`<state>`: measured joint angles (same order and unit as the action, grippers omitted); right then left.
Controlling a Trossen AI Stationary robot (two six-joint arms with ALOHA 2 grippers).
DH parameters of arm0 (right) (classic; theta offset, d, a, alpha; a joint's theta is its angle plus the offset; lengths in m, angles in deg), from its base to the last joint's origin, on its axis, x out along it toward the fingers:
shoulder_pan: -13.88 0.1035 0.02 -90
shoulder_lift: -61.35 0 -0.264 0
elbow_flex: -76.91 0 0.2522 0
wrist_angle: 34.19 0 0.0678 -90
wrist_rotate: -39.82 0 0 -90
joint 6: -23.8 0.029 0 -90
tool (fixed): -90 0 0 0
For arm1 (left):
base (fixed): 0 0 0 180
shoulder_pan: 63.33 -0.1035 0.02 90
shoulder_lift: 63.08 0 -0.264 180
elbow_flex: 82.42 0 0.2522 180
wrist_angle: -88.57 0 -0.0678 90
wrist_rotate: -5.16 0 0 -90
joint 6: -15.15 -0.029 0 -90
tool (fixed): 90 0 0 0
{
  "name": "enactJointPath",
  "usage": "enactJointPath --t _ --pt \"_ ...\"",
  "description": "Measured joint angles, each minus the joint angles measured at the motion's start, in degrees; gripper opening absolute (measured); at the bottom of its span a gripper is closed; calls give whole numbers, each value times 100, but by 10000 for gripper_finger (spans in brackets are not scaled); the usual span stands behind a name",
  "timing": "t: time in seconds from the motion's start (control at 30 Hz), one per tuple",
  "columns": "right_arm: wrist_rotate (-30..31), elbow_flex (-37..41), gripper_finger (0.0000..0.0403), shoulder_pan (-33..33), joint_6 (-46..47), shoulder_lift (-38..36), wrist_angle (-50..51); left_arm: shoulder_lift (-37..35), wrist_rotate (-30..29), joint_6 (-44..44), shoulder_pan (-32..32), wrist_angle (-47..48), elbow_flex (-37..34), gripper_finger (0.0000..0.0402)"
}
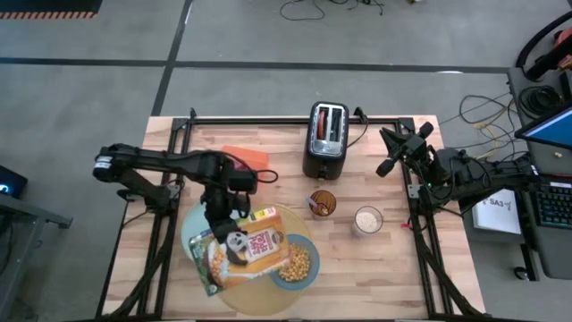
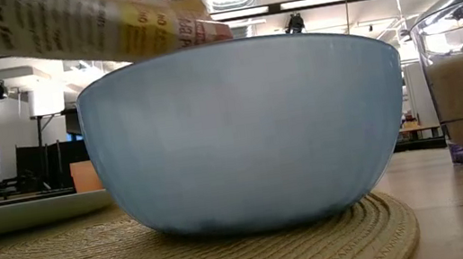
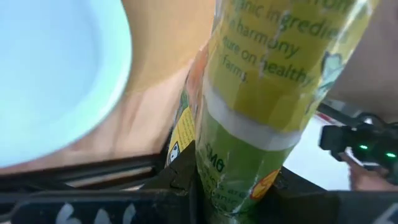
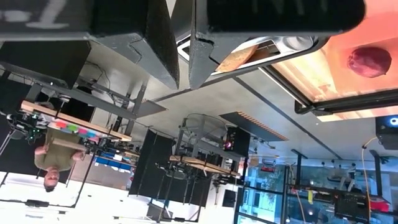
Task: Arrange a breakfast setting
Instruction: Pour the cereal from the yellow cereal box into the blue bowl
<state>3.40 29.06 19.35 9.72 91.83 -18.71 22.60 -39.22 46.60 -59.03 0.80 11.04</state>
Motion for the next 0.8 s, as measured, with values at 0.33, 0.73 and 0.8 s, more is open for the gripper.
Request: enactJointPath --t 0.33,0.73,0.8 --pt "0 0 27 0 13 0 0 -548 -949 -113 2 -133 0 65" --pt "0 0 27 0 59 0 0 -1588 -2948 31 4 -1136 -56 65" --pt "0 0 27 0 59 0 0 -1715 -3318 -187 2 -1387 -84 65"
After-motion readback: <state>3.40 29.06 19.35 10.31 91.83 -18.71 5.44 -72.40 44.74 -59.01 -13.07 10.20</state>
